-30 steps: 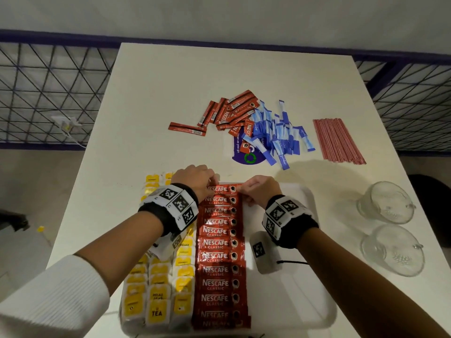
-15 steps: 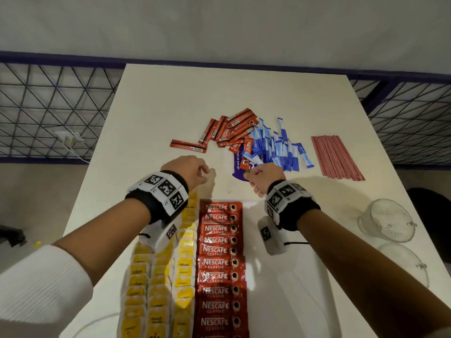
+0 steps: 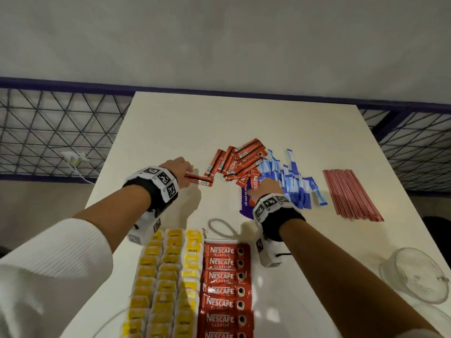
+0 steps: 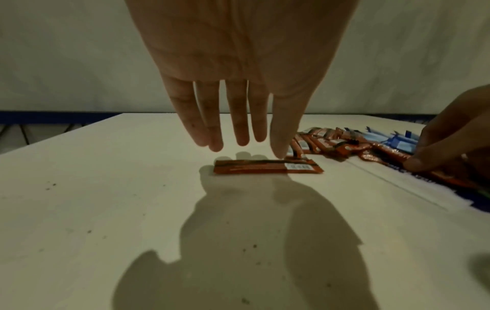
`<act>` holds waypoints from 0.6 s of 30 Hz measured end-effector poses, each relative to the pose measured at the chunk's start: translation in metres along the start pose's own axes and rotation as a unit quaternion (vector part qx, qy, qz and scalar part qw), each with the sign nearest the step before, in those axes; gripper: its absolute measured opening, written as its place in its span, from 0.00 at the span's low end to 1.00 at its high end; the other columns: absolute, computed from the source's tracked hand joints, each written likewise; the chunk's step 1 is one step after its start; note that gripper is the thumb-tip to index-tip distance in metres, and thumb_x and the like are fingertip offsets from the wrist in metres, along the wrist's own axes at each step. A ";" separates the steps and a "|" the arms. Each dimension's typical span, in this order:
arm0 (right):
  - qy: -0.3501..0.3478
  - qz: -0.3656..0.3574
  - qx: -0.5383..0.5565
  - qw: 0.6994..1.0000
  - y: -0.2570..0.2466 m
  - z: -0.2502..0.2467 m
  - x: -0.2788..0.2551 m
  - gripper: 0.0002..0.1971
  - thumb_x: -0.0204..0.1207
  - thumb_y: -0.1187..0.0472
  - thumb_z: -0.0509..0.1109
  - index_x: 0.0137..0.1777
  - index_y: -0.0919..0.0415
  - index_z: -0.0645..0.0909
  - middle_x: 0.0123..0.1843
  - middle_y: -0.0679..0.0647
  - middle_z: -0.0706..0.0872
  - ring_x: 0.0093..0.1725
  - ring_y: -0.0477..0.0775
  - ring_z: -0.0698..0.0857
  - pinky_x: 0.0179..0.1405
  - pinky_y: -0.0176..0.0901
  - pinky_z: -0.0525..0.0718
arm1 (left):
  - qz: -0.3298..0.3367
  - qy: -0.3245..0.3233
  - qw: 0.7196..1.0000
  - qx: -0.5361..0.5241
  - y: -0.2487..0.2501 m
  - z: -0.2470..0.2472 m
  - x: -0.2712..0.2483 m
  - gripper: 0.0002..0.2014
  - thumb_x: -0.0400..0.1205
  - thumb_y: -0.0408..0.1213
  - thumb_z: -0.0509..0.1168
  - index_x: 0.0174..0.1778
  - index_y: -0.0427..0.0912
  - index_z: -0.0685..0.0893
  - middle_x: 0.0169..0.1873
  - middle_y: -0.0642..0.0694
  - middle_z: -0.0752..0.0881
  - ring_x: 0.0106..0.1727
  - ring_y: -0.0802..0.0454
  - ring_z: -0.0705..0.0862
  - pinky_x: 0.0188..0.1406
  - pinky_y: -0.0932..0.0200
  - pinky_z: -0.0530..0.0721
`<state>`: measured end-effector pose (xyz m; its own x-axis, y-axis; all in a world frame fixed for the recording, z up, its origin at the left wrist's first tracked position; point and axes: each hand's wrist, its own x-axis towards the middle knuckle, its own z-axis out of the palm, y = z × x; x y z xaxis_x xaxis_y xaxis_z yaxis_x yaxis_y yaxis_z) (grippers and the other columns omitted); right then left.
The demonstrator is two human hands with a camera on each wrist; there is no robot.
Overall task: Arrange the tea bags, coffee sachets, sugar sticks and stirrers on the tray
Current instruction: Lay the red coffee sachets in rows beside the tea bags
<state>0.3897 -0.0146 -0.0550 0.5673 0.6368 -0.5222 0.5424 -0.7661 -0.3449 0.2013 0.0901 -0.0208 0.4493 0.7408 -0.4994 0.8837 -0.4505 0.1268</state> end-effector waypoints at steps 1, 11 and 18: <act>-0.010 0.005 0.006 1.000 0.001 -0.002 0.000 0.11 0.76 0.58 0.70 0.48 0.67 0.76 0.48 0.60 0.79 0.45 0.58 0.80 0.41 0.42 0.77 | 0.002 -0.005 1.000 0.005 0.000 0.002 0.005 0.23 0.81 0.37 0.64 0.72 0.41 0.72 0.70 0.41 0.71 0.70 0.42 0.73 0.69 0.54 0.70; -0.086 -0.076 0.054 0.992 -0.010 -0.044 -0.003 0.13 0.73 0.57 0.71 0.33 0.58 0.70 0.41 0.59 0.79 0.41 0.56 0.79 0.44 0.44 0.82 | 0.029 -0.021 0.998 0.043 -0.002 0.007 0.023 0.13 0.78 0.44 0.66 0.56 0.44 0.83 0.54 0.41 0.82 0.53 0.43 0.81 0.54 0.55 0.77; -0.040 -0.169 -0.158 0.972 -0.042 -0.050 0.024 0.27 0.81 0.62 0.59 0.80 0.52 0.59 0.77 0.64 0.68 0.64 0.61 0.77 0.57 0.47 0.77 | -0.005 -0.039 0.999 0.017 -0.011 0.014 0.020 0.08 0.75 0.45 0.68 0.47 0.50 0.79 0.40 0.49 0.78 0.45 0.46 0.78 0.43 0.59 0.74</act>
<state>0.4114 0.0373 -0.0142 0.2797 0.8288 -0.4846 0.8602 -0.4405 -0.2568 0.1985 0.1032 -0.0444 0.4277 0.7042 -0.5667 0.8824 -0.4612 0.0930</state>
